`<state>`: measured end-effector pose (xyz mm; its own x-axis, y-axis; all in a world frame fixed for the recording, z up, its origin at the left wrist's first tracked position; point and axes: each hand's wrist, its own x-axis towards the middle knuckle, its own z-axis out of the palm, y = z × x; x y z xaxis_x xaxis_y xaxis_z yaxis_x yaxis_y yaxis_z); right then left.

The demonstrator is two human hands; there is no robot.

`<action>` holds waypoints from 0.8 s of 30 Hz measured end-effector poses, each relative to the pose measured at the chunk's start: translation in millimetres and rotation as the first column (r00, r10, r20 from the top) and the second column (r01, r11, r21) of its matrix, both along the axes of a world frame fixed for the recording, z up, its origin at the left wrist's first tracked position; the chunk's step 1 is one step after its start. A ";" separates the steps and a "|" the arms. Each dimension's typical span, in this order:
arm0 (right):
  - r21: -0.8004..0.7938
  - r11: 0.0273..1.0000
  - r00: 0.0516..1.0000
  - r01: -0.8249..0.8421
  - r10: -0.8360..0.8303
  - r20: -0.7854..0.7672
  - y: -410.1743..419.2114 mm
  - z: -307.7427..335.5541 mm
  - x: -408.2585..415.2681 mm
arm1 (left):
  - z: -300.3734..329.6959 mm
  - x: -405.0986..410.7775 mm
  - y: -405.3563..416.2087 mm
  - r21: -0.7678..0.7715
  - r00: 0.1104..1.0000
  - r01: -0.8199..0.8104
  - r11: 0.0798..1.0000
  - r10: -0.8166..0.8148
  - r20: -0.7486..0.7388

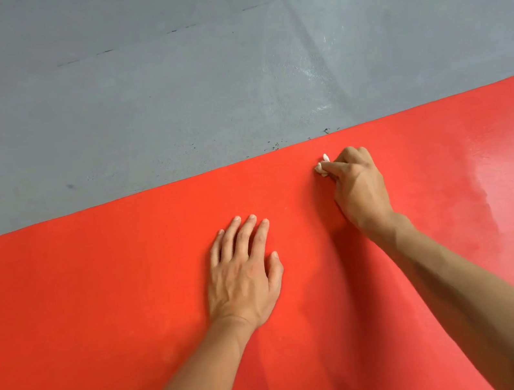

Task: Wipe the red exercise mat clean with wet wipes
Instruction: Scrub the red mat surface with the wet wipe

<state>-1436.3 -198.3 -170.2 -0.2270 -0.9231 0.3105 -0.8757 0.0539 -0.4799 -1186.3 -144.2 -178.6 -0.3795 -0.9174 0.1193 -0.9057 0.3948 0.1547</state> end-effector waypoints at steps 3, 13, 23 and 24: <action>-0.026 0.998 0.998 -0.060 0.060 0.003 40.1 -1.7 16.1 | 0.2 1.0 -0.9 -0.001 1.000 0.005 1.000 -0.005 -0.002; 0.042 0.985 0.986 -0.169 0.168 0.012 115.9 -7.5 32.4 | -2.1 5.9 -1.8 0.085 0.996 0.054 0.995 -0.060 0.069; 0.043 0.974 0.974 -0.221 0.219 0.055 222.4 -2.6 25.7 | 32.6 -8.4 45.5 0.247 0.938 0.081 0.966 -0.158 0.309; 0.050 0.975 0.975 -0.217 0.214 0.063 229.8 -1.6 25.5 | 31.8 -8.5 64.1 0.216 0.945 0.125 0.968 -0.183 0.273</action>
